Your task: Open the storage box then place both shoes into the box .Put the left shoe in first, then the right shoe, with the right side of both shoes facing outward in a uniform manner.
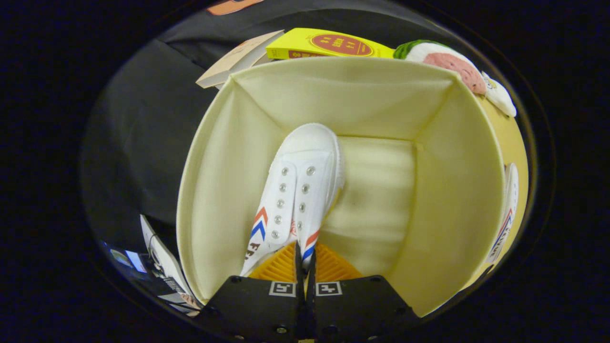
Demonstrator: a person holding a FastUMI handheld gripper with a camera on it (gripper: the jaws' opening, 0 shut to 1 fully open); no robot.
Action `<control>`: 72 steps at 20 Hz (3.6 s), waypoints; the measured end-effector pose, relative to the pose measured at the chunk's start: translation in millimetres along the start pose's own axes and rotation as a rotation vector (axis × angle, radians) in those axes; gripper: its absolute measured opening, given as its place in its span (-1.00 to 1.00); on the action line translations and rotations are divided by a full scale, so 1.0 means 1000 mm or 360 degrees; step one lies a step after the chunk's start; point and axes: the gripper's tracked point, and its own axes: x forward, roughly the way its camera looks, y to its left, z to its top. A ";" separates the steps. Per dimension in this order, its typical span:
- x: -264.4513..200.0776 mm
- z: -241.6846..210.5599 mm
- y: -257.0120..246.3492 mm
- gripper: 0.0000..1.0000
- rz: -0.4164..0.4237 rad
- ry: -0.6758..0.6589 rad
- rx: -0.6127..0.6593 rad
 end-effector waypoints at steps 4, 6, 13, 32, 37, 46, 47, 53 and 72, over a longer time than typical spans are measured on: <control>0.007 -0.002 -0.002 -0.97 -0.0003 0.0005 -0.0103; -0.001 -0.003 0.002 -0.85 0.0064 -0.0008 -0.0135; -0.080 -0.008 -0.006 0.41 0.0283 -0.0131 -0.0248; -0.150 -0.056 -0.375 0.93 -0.0065 -0.0246 0.0161; -0.117 -0.055 -0.428 0.90 -0.0264 -0.0097 0.0139; -0.068 -0.039 -0.440 0.39 -0.0180 -0.0031 0.0205; -0.066 -0.037 -0.437 0.27 -0.0154 -0.0029 0.0222; -0.066 -0.039 -0.436 -0.64 -0.0074 -0.0011 0.0383; -0.211 -0.010 -0.260 -0.99 0.0124 -0.0433 0.0424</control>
